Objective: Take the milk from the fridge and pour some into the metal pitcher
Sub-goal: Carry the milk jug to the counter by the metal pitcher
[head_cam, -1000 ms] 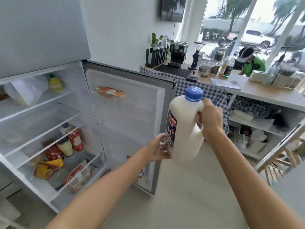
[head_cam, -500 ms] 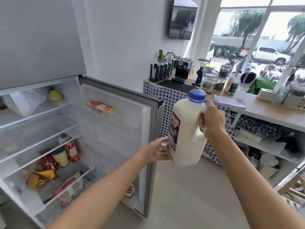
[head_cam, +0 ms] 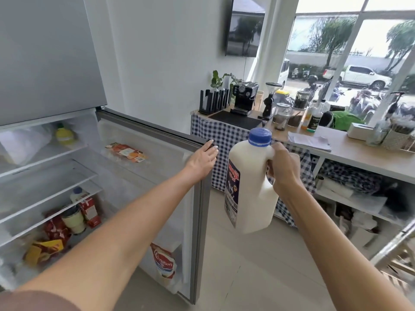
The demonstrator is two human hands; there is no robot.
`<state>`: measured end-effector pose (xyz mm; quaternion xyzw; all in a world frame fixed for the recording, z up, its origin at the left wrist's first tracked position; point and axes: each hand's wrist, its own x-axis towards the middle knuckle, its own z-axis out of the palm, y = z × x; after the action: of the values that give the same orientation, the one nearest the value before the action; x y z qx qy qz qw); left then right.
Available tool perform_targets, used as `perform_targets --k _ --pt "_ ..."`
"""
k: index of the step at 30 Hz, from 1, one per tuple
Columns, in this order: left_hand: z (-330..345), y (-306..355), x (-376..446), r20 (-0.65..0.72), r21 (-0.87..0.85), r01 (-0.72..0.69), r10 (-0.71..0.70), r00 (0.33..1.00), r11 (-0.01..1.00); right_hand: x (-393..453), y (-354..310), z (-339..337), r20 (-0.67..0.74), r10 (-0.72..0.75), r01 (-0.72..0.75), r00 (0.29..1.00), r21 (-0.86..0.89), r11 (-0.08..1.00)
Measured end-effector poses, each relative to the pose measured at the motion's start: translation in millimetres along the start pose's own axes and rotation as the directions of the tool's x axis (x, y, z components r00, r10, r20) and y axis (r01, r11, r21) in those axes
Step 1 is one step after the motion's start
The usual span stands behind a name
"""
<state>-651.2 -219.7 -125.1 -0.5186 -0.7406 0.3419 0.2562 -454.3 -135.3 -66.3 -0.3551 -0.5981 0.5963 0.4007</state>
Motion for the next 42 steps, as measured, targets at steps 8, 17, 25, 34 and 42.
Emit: perform_targets --k 8,17,25,34,42 --pt "-6.0 7.4 -5.8 -0.013 0.036 0.07 -0.07 0.997 0.997 -15.8 43.0 -1.4 -0.013 0.109 -0.109 0.994 0.004 0.994" --pt "47.1 9.1 -104.9 -0.511 -0.071 0.118 -0.138 0.849 0.99 -42.8 67.3 7.4 0.038 0.142 -0.142 0.989 -0.02 0.99" --pt "60.2 6.6 -197.8 -0.439 -0.173 0.319 -0.363 0.822 0.932 -75.3 75.7 57.0 0.189 0.152 -0.147 0.97 -0.038 0.988" --pt "91.6 -18.5 -305.6 -0.212 -0.122 0.596 -0.608 0.765 0.793 -129.7 79.5 153.7 0.394 0.174 -0.16 0.903 -0.068 0.985" --pt "139.0 -71.7 -371.7 0.066 -0.051 0.752 -0.749 0.659 0.657 -175.5 77.7 239.7 0.496 0.201 -0.167 0.845 -0.114 0.979"
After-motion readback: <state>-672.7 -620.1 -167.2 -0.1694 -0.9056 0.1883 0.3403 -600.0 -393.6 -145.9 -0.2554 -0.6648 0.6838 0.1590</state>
